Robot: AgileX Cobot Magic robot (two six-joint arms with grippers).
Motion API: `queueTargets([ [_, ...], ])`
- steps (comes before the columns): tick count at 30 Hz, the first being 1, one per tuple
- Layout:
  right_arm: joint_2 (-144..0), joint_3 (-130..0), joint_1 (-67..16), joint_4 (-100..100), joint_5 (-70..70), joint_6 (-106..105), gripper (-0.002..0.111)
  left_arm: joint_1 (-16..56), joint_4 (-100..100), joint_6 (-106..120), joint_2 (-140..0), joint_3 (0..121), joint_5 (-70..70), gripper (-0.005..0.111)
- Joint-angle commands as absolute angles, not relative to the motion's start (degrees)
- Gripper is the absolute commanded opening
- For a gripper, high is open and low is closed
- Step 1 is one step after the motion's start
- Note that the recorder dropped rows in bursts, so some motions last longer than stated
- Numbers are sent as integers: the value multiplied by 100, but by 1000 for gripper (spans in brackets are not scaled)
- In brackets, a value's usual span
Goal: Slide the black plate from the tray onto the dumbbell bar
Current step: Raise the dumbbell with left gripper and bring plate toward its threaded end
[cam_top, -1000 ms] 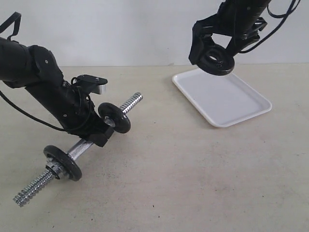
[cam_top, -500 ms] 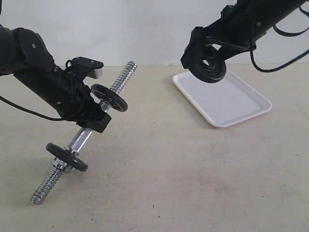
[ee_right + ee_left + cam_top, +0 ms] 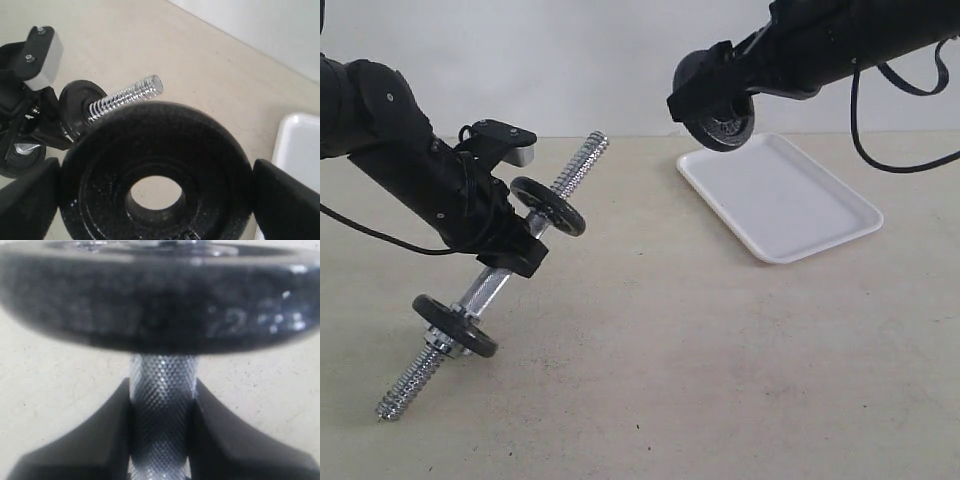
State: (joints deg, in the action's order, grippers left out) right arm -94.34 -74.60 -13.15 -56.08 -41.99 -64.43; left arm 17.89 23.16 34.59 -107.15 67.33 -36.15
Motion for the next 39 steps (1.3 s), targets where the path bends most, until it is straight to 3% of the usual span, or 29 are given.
queueTargets([
  [1,-9294,-7459,-1314,-6101,-4241,-7050,0,1806,2614,3724,-10368,6710,-3081,4],
  [8,-9294,-7382,-1314,-7192,-5407,-8615,0,1806,2614,3952,-10358,6632,-3000,4],
  [26,-9634,-7317,-958,-8135,-6996,-9948,0,1806,3272,5417,-9710,6183,-2589,4],
  [39,-10011,-7317,-626,-7876,-6996,-10229,0,1806,4009,6521,-9634,5843,-2234,4],
])
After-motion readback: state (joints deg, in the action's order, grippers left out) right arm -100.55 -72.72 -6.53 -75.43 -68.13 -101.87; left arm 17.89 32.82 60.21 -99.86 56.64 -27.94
